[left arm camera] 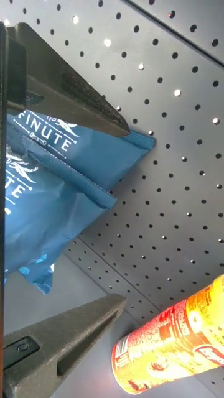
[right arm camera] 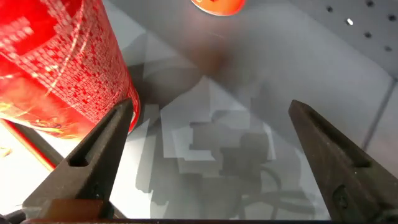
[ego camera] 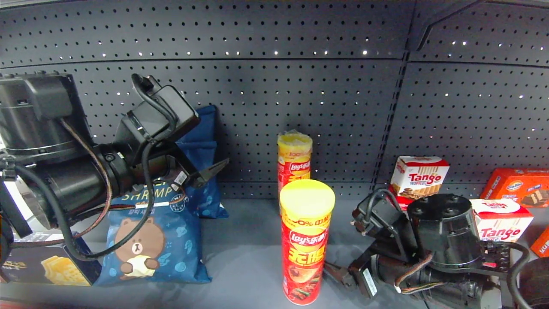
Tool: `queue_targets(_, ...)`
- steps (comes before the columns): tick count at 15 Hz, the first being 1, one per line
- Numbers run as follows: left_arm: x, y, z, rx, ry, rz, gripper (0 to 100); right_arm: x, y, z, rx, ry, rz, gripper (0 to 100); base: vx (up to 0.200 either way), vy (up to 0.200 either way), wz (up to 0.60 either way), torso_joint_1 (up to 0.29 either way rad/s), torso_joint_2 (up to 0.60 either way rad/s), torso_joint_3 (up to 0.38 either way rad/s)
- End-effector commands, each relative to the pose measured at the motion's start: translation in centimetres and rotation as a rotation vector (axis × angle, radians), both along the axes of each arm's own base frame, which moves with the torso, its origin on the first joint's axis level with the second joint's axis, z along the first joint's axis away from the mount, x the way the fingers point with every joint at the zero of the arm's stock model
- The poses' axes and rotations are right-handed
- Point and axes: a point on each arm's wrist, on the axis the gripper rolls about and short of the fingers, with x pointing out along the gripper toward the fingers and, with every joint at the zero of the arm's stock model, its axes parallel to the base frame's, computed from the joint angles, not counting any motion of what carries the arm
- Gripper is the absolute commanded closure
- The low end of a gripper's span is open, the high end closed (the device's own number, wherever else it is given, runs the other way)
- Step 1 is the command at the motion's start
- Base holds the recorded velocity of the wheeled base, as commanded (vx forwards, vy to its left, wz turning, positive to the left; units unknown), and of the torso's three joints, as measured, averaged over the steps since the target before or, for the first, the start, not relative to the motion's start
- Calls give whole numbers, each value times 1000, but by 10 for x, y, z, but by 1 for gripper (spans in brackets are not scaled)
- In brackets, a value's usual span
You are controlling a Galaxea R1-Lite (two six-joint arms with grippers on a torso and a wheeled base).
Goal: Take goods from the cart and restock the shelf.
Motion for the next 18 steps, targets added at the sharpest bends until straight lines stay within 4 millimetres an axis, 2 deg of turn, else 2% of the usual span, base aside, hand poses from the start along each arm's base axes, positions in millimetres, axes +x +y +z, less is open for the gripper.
queue_targets(1,0,0,-1,1,1,0,0,3,7,-4,-8,8,10,0,0,0,0,0,0,0)
queue_targets(6,1,1,-1,2,4,4,0,4,10,-5,-9,8,15,0,0,0,0,0,0,0)
queue_targets(10,1,2,-1,1,3,6,0,0,5,0,0,-6,5,0,0,0,0,0,0,0)
queue_targets(14,-14,6,4,-5,-16,-7,0,-6,-3,16,36,-56,-25,0,0,0,0,0,0,0)
queue_targets(18,-27,7,-7,20,13,-26,0,-15,-20,20,49,-67,-46,0,0,0,0,0,0,0)
